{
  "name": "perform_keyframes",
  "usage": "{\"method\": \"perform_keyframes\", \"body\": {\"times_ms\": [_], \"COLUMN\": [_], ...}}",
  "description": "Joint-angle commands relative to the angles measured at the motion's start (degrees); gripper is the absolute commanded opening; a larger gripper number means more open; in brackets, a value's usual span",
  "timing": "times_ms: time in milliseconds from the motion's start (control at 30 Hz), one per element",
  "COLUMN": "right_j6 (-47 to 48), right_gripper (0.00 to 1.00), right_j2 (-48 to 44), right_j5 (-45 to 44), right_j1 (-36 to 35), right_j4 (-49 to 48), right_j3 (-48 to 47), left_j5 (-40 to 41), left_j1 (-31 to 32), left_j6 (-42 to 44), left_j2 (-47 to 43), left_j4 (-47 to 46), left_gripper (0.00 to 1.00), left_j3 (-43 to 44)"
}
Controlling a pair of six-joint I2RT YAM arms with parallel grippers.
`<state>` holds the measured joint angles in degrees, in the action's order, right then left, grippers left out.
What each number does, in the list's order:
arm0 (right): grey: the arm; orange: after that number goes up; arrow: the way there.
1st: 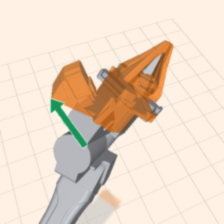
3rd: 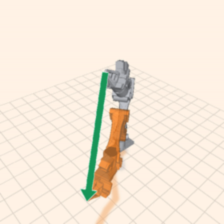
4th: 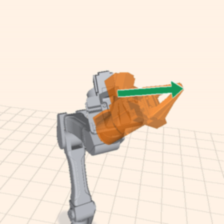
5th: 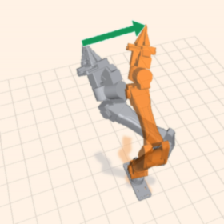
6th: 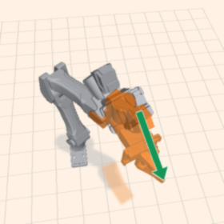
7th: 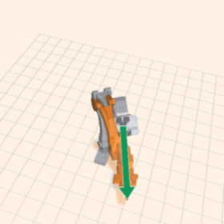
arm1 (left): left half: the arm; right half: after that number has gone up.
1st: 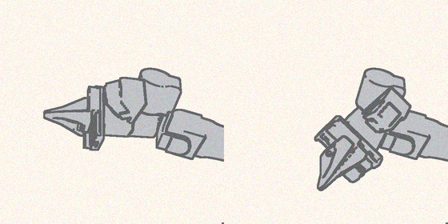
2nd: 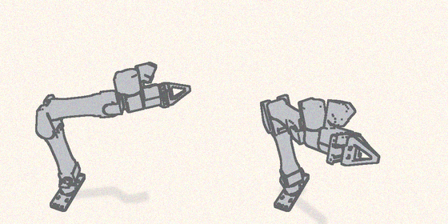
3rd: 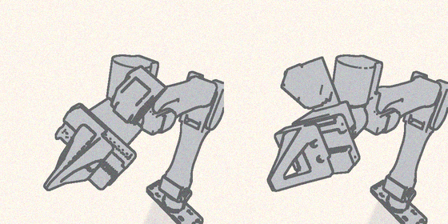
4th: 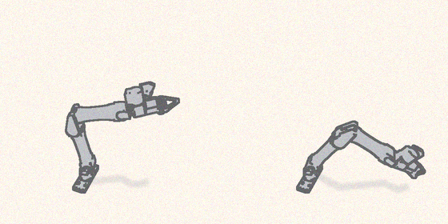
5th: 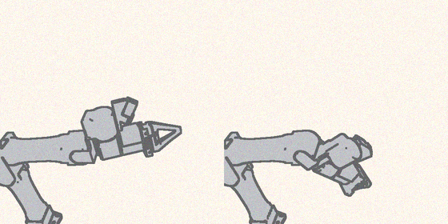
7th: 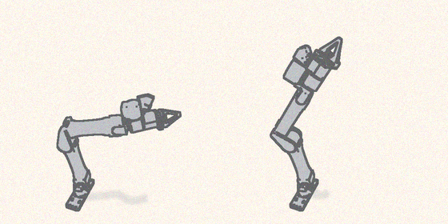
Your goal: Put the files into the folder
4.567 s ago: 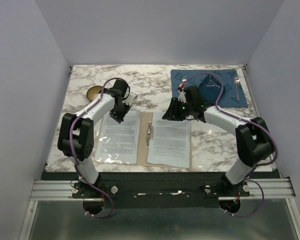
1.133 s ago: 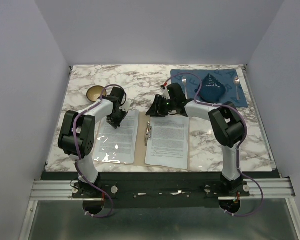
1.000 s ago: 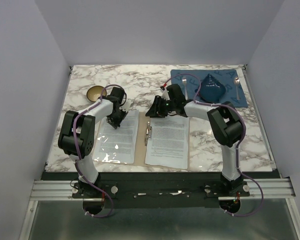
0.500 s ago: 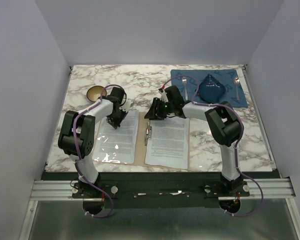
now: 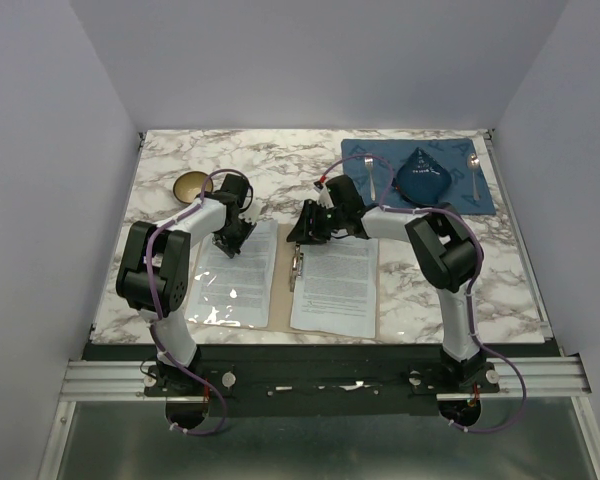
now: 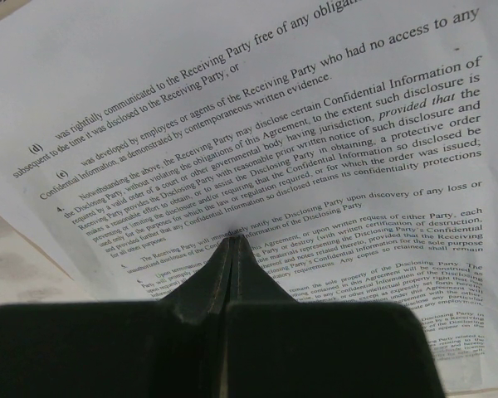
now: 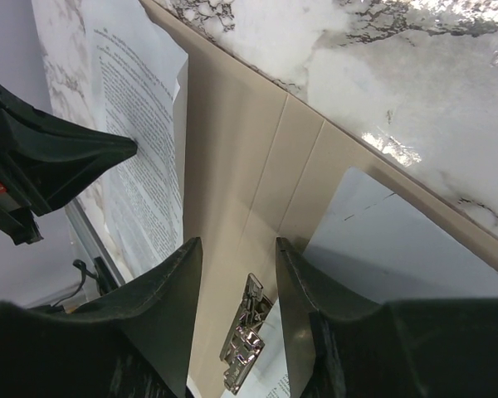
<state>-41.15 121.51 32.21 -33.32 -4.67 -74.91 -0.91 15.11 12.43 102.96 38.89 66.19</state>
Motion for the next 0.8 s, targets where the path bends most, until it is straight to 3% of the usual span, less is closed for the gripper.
{"method": "perform_keyframes", "body": {"times_ms": [0,767], "right_j6": [-1.04,-4.29], "right_gripper": [0.49,0.46], "right_j2": [0.3,-3.91], "right_j5": [1.98,4.45], "right_j1": [-0.69,-1.57], "right_j4": [-1.92,-6.84], "right_j3": [0.56,4.25], "left_j5": [0.47,0.47], "left_j1": [-0.52,-0.52], "left_j6": [0.32,0.49], "left_j2": [0.14,-0.48], "left_j4": [0.92,0.83], "left_gripper": [0.0,0.0], "left_j3": [-1.86,-2.21]}}
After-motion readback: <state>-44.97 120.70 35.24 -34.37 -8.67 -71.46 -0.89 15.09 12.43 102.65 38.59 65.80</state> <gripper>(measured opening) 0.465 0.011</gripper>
